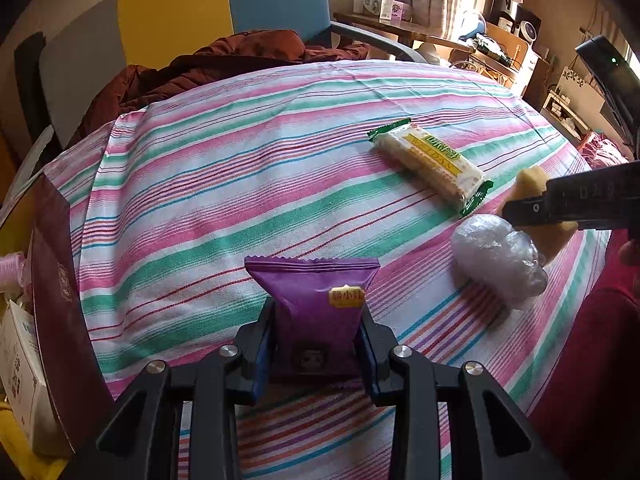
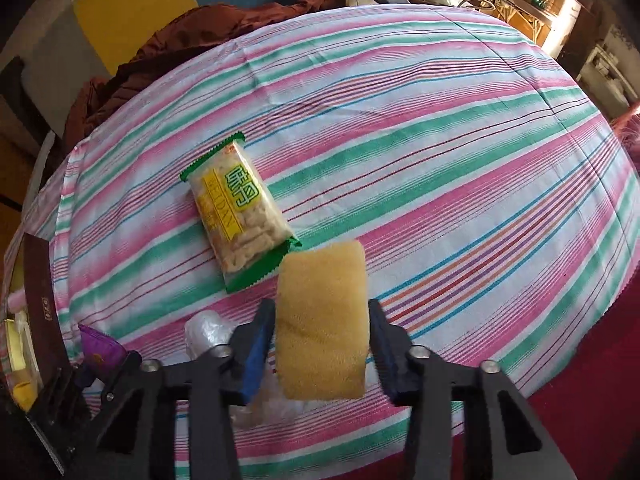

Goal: Organize objects
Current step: 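Grasp the yellow sponge block with the right tool while the left tool holds the purple packet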

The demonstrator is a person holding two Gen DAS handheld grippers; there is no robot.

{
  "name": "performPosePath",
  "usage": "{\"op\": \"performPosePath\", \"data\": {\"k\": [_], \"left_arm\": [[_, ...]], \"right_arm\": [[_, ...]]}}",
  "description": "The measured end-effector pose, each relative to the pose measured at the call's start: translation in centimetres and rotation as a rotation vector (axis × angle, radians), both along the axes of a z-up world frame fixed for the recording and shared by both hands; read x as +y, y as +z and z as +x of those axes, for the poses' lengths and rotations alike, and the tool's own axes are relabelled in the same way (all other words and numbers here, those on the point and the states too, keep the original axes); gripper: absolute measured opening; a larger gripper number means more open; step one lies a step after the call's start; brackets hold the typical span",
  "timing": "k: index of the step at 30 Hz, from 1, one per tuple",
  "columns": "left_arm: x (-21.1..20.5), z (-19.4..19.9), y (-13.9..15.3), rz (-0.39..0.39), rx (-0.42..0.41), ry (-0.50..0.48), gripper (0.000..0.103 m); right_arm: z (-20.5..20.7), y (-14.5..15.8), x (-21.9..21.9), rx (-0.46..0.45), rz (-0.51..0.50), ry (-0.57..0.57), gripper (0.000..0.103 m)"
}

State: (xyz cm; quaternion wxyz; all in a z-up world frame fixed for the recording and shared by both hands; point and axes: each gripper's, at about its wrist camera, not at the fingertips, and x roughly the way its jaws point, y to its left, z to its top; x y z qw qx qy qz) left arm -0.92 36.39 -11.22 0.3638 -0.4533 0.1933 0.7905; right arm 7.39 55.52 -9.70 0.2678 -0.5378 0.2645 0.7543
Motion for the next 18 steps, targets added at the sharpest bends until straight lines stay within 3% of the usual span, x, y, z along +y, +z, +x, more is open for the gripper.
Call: {"op": "performPosePath", "data": {"k": [5,11,18], "left_arm": [[-0.7,0.5,0.5,-0.003,0.001,-0.005,0.033],[-3.2,2.7,3.8,0.095,0.009,-0.027,0.033],[-9.5,1.7,8.2,0.207,0.015,0.077,0.033]], "right_arm": [[1.1,2.4,-0.8,0.106,0.077,-0.010,0.036],[1.0,6.4,-3.0,0.238,0.175,0.034,0.036],[-0.1,8.5,-7.5,0.336,0.139,0.132,0.036]]}}
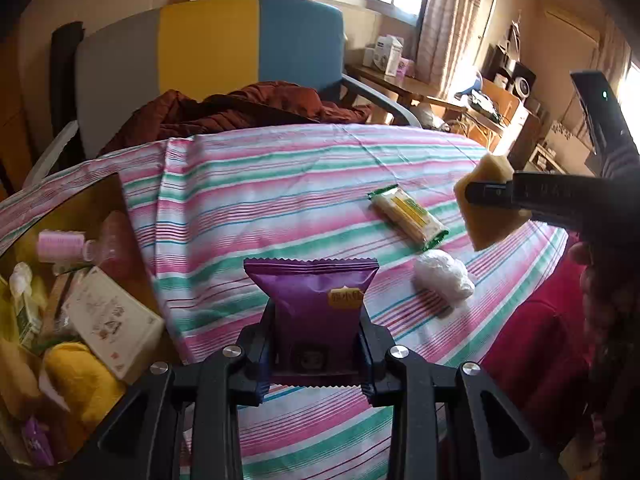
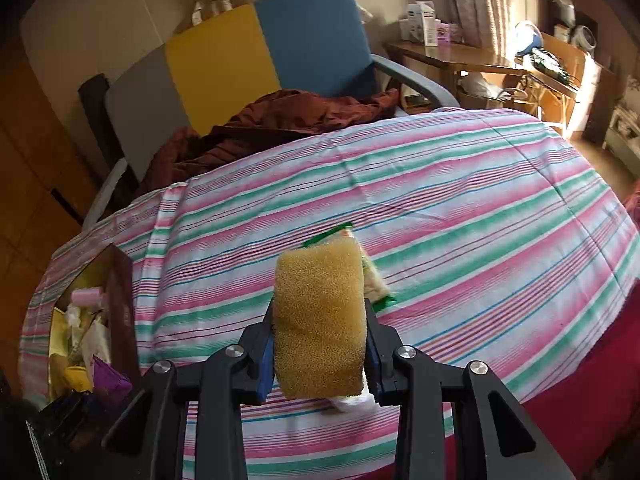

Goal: Organize objects
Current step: 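Grasp the yellow sponge block with the right tool while the left tool holds the purple packet, then carry the purple packet and yellow sponge into the gold tray, open both tools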

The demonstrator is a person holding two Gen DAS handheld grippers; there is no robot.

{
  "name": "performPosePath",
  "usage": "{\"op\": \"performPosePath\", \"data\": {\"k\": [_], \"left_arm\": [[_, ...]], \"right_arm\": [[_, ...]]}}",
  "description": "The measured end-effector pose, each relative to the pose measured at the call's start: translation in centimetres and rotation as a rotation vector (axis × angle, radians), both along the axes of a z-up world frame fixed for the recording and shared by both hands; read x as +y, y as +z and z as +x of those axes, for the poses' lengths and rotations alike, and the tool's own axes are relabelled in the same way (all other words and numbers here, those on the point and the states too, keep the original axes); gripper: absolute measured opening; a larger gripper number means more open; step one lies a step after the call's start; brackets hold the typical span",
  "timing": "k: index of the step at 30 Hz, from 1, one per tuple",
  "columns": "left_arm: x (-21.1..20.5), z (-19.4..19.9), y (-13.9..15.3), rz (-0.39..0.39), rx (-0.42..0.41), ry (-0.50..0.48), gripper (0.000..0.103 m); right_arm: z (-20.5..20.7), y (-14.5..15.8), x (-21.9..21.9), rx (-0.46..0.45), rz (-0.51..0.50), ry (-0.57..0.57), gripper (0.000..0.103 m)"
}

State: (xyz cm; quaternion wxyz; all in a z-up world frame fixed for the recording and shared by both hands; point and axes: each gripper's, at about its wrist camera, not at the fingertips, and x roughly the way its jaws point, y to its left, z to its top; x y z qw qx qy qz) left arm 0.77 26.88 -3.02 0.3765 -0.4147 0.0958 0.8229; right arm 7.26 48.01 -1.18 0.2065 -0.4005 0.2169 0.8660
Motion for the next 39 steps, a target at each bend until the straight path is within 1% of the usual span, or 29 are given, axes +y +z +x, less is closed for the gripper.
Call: {"op": "performPosePath", "data": {"k": [2,6,9,13,17,22,25,26,27,29,31,33,38,39], "left_arm": [[-2.4,-0.8,1.1,0.029,0.001,0.054,0.033],[-7.7,-3.1,2.4,0.071,-0.013,0.184,0.033],[-11.1,-4.7,2.5,0.083,-0.019,0.265,0.033],[-15.2,-7.0,2.0,0.101,-0.056,0.356,0.033],[-18.3,-9.5,1.9,0.114,-0.074,0.416,0.034],[-19.9,-13.0,2.4,0.123,-0.084,0.459,0.034],[-20.0,-14.9,2.3,0.142,-0.114,0.460,0.045],[-20.0,-15.5,2.0,0.142,-0.133,0.469,0.047],[-20.0,-15.9,1.8,0.144,-0.147,0.477,0.048],[-20.2,-16.2,1.3,0.142,-0.159,0.496,0.049],[-20.7,-15.8,1.0,0.135,-0.152,0.512,0.050],[-21.2,-15.2,0.6,0.118,-0.135,0.531,0.050],[-22.6,-13.4,0.2,0.091,-0.089,0.583,0.050],[-22.8,-13.1,0.1,0.087,-0.084,0.586,0.050]], "right_arm": [[-0.9,0.4,-2.3,0.015,-0.009,0.067,0.036],[-3.5,0.9,-7.1,0.047,-0.031,0.214,0.036],[-5.5,1.5,-11.1,0.069,-0.044,0.327,0.036],[-8.0,2.1,-16.1,0.081,-0.074,0.470,0.036],[-9.5,2.2,-20.8,0.085,-0.101,0.600,0.036],[-11.0,1.4,-25.7,0.066,-0.135,0.724,0.037],[-11.9,0.3,-27.6,0.046,-0.168,0.779,0.039],[-12.3,-0.1,-28.2,0.037,-0.171,0.793,0.047],[-12.6,-0.7,-28.7,0.021,-0.170,0.793,0.062],[-12.9,-1.6,-29.4,0.001,-0.170,0.803,0.075],[-12.7,-2.1,-29.7,-0.015,-0.143,0.813,0.076],[-12.4,-2.4,-30.1,-0.026,-0.075,0.805,0.086],[-12.0,-2.7,-30.5,-0.031,0.041,0.782,0.095],[-11.8,-2.7,-30.6,-0.028,0.068,0.776,0.095]]}}
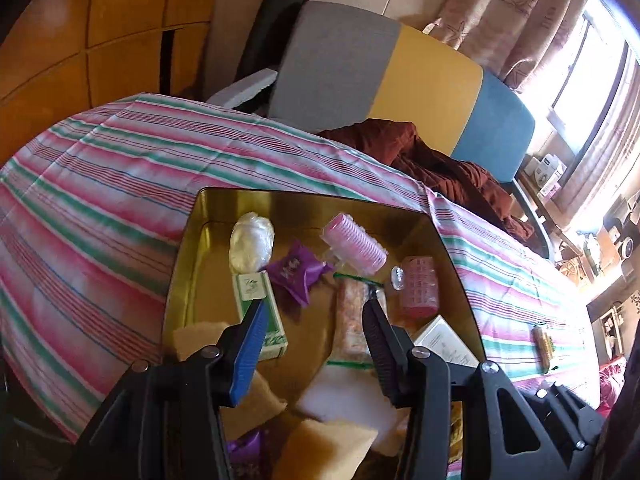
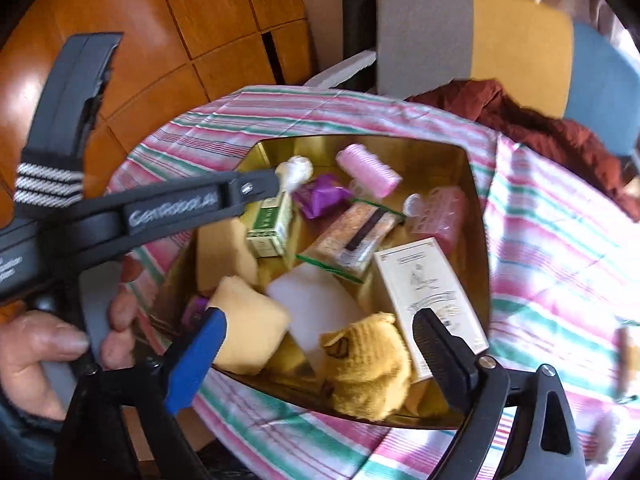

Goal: Organize objects
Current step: 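Carry the purple packet and yellow sponge into the gold tray, open both tools, then withdraw both tools from the tray toward the remaining items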

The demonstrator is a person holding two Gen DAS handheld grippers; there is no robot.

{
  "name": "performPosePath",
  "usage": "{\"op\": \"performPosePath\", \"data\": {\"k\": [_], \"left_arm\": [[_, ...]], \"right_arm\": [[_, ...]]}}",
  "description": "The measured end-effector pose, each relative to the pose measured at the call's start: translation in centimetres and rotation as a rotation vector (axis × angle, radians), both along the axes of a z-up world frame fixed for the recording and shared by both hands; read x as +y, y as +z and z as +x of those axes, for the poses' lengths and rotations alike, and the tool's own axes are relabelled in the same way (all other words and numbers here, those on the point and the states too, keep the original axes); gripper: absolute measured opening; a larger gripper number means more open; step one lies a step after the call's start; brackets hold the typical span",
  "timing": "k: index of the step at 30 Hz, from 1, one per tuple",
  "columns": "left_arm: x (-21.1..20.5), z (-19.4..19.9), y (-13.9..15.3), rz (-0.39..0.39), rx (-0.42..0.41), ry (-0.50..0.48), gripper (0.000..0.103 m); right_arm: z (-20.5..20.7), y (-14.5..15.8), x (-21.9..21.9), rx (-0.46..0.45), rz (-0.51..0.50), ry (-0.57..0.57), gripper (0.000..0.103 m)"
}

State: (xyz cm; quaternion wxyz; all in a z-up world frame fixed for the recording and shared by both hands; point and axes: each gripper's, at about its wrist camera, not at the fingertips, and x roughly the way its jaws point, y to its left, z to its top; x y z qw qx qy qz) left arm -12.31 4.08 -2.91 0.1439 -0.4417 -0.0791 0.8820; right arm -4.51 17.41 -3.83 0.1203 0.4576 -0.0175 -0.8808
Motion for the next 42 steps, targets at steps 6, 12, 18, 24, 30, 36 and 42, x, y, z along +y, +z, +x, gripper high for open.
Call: {"op": "performPosePath", "data": {"k": [6,12,18,24,30,36,42], "left_arm": [[-0.9,2.3,-0.2,-0.030,0.024,0.024,0.050],[-1.3,3.9,-0.5,-0.038,0.019,0.021,0.050],[-1.5,4.9,-0.8,-0.046,0.008,0.022,0.050],[-1.0,5.8,-0.4,-0.061,0.021,0.007,0.050],[0.0,6.7,0.3,-0.078,0.051,-0.025,0.050],[1.3,7.3,0.6,-0.081,0.052,-0.063,0.050],[3.1,8.0,0.6,-0.090,0.049,-0.114,0.050]], "right_arm": [[1.3,1.1,-0.2,0.073,0.084,-0.029,0.099],[2.6,2.2,-0.7,0.128,0.165,-0.044,0.100],[3.2,2.7,-0.7,0.140,0.193,-0.053,0.100],[3.7,2.6,-0.1,0.142,0.197,-0.073,0.100],[4.3,2.6,1.3,0.151,0.199,-0.115,0.100],[4.7,2.5,3.6,0.145,0.196,-0.168,0.101],[5.2,2.0,6.6,0.131,0.191,-0.235,0.101]]}}
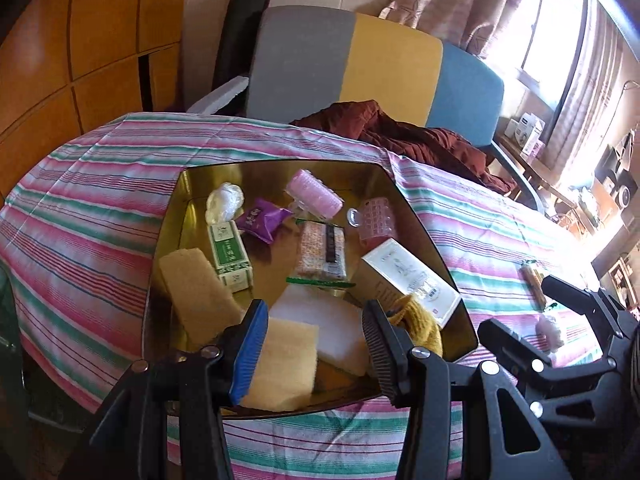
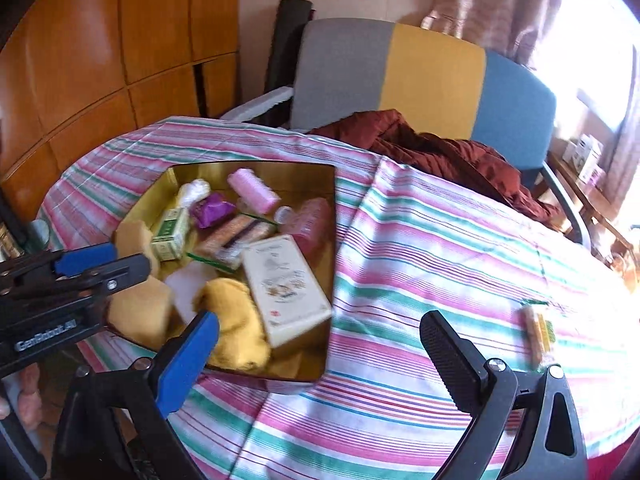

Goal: Organize objects
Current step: 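Withdraw both tools from the tray toward the remaining items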

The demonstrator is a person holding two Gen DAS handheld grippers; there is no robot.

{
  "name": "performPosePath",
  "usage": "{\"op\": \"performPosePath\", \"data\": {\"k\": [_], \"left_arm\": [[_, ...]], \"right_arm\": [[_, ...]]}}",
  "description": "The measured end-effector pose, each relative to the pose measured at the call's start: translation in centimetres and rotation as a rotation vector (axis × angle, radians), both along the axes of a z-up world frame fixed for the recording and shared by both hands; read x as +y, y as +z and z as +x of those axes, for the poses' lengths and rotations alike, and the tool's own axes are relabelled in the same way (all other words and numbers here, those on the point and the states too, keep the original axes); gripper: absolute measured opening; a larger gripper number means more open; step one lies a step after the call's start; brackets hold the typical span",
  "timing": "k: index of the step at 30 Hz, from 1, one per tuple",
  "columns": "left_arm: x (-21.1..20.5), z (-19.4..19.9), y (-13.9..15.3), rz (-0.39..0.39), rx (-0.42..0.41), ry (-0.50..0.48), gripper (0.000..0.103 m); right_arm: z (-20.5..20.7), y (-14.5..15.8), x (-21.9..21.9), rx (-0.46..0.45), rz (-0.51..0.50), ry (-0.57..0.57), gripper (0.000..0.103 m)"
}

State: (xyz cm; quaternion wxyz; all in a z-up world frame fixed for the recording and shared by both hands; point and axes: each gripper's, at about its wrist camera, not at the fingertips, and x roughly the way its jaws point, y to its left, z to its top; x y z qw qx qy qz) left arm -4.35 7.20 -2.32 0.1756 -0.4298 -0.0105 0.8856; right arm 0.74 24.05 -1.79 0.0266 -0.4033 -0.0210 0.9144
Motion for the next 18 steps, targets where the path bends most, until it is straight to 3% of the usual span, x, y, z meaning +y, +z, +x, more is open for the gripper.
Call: {"op": "performPosePath", "data": {"k": [9,13,18], "left_arm": [[3.3,0.8,0.2,-0.018,-0.002,-0.094,0.050],[4.9,1.3,0.1,-0.023,-0.007,-0.141,0.050],[6.8,1.6,0.1,-0.028,-0.011,-0.189,0.050]], "right_arm": [[1.1,-1.0,7.9,-0.037,0.010,-0.162,0.101],[1.9,-1.5,13.5,-0.085,0.015,-0.265,0.101],[3.3,-2.7,21.8,-0.181,-0.056,-0.408,0.101]]}}
